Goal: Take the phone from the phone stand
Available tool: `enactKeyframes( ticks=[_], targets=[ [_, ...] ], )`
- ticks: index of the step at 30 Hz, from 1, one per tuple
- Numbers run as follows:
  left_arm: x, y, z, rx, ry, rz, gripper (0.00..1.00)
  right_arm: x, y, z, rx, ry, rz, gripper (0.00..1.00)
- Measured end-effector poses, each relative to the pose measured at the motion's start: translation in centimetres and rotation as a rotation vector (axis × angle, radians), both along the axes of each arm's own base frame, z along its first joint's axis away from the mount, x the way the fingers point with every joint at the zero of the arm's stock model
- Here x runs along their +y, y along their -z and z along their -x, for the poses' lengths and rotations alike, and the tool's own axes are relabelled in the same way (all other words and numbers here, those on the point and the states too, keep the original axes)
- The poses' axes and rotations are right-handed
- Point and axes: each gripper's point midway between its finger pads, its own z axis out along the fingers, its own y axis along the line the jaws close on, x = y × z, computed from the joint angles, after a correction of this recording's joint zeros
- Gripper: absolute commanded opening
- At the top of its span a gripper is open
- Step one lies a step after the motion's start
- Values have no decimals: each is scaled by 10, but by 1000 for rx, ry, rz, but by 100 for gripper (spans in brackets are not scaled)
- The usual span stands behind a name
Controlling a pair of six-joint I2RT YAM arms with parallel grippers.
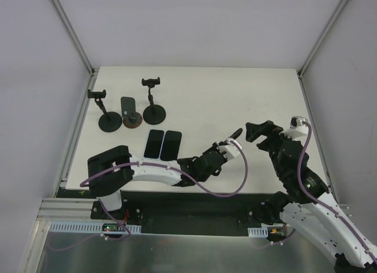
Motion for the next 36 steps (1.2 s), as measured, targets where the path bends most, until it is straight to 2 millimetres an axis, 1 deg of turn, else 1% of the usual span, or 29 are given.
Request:
enactKeyframes(
  ticks=[2,5,6,9,11,13,15,20,23,30,36],
  targets=[
    [12,2,-5,59,-18,26,0,-9,-3,4,-36,12,29,99],
    [33,-1,-16,154,-61,90,0,-20,-10,11,-100,19,56,100],
    [40,-3,-21,192,-78,120,0,-23,-11,14,-127,19,66,97],
    [61,-11,-32,304,-125,224,0,-29,-10,18,-164,22,96,96],
    [74,-12,-37,368,-156,277,0,-32,-8,19,-175,26,117,96],
    [90,-7,-40,445,-200,322,2,-33,-5,18,-177,26,139,96],
    [99,-1,-41,512,-223,348,2,-33,-2,17,-172,22,157,96],
    [118,25,-40,699,-284,402,4,-31,1,17,-171,11,184,96],
    [123,36,-39,783,-314,422,5,-31,2,16,-170,6,195,96],
    [118,59,-29,936,-319,439,9,-30,5,16,-168,0,216,96],
    [117,76,-23,1033,-341,443,9,-28,10,12,-150,-5,238,96]
  ],
)
